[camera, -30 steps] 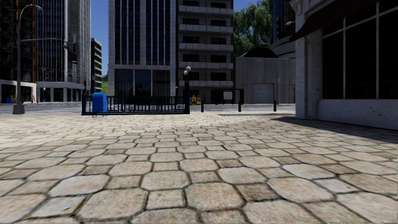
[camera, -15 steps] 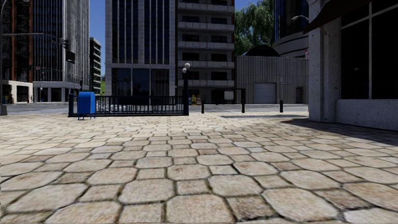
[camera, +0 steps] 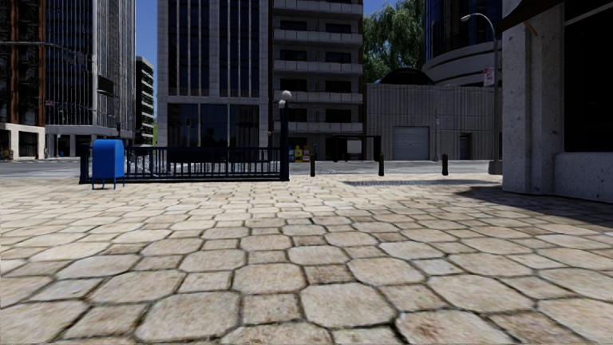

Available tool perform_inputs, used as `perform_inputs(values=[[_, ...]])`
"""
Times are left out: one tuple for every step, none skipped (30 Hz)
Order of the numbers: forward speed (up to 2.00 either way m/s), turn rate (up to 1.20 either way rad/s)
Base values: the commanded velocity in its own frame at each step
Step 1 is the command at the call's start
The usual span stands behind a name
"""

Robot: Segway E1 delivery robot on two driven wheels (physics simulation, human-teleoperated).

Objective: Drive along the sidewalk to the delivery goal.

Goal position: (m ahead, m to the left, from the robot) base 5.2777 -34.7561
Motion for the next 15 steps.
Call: perform_inputs(values=[[2.0,0.0],[2.0,0.0],[2.0,0.0],[2.0,0.0],[2.0,0.0],[2.0,0.0],[2.0,0.0],[2.0,0.0],[2.0,0.0],[2.0,0.0],[2.0,0.0],[2.0,0.0],[2.0,0.0],[2.0,0.0],[2.0,0.0]])
